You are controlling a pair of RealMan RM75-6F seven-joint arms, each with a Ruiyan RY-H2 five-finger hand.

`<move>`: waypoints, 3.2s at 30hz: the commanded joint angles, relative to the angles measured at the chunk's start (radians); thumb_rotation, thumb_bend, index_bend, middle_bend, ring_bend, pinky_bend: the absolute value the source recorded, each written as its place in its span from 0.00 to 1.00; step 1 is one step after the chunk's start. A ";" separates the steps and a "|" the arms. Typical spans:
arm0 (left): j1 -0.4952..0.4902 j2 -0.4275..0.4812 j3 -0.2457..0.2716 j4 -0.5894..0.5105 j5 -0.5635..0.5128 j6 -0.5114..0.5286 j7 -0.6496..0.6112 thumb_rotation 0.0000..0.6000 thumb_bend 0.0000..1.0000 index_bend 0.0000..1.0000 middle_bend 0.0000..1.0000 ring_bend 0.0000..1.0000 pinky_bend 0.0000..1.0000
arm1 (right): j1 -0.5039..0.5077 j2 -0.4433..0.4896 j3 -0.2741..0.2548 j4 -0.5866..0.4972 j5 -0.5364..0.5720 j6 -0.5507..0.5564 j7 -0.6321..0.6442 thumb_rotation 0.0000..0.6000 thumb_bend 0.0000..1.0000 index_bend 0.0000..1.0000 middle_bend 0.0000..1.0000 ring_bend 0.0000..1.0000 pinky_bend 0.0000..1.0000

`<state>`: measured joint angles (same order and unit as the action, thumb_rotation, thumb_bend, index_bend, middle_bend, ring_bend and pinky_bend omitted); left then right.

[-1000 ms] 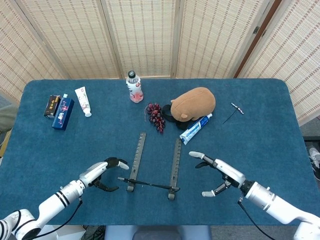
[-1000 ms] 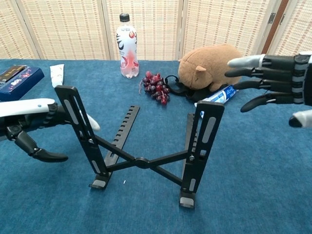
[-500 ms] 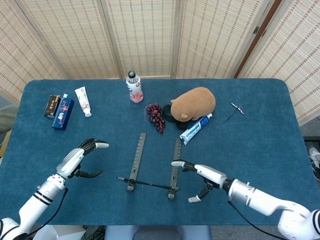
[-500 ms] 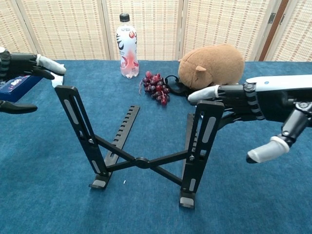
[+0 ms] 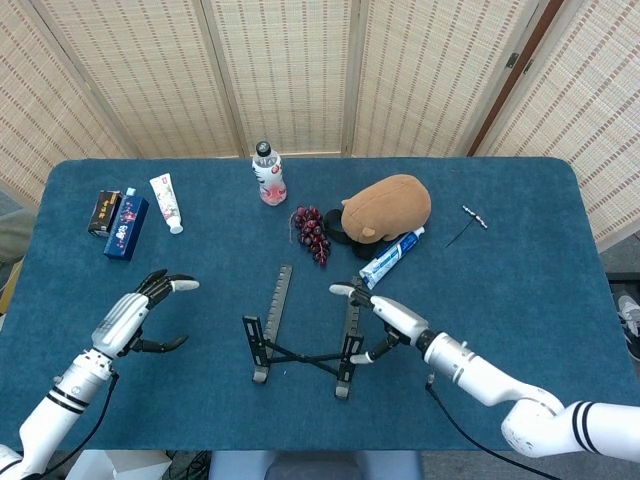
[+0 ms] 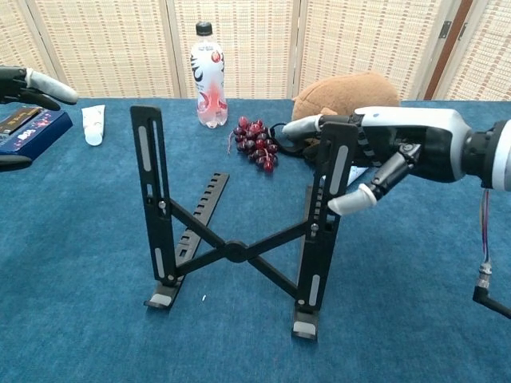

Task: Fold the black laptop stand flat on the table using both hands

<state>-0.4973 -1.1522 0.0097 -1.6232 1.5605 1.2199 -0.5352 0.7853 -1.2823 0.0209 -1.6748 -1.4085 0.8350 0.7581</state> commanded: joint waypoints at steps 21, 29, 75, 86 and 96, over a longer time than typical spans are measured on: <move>-0.111 -0.091 -0.041 0.179 -0.035 -0.195 0.334 1.00 0.22 0.20 0.17 0.15 0.00 | -0.146 0.040 -0.019 0.116 -0.216 0.302 -0.581 1.00 0.03 0.00 0.00 0.00 0.07; -0.125 -0.140 -0.039 0.218 -0.044 -0.223 0.323 1.00 0.22 0.20 0.17 0.15 0.00 | -0.134 -0.018 -0.051 0.221 -0.257 0.244 -0.705 1.00 0.00 0.00 0.00 0.00 0.06; -0.282 -0.515 -0.141 0.514 -0.237 -0.441 0.333 1.00 0.22 0.19 0.17 0.15 0.00 | -0.169 -0.430 -0.049 0.560 -0.299 0.368 -0.891 1.00 0.00 0.00 0.00 0.00 0.00; -0.327 -0.582 -0.168 0.585 -0.250 -0.483 0.307 1.00 0.22 0.19 0.17 0.15 0.00 | -0.164 -0.473 -0.049 0.604 -0.316 0.381 -0.900 1.00 0.00 0.00 0.00 0.00 0.00; -0.353 -0.629 -0.180 0.640 -0.255 -0.505 0.278 1.00 0.22 0.19 0.17 0.15 0.00 | -0.168 -0.511 -0.058 0.662 -0.330 0.398 -0.896 1.00 0.00 0.00 0.00 0.00 0.00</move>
<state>-0.8481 -1.7787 -0.1693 -0.9859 1.3059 0.7164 -0.2565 0.6176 -1.7897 -0.0344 -1.0141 -1.7370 1.2341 -0.1410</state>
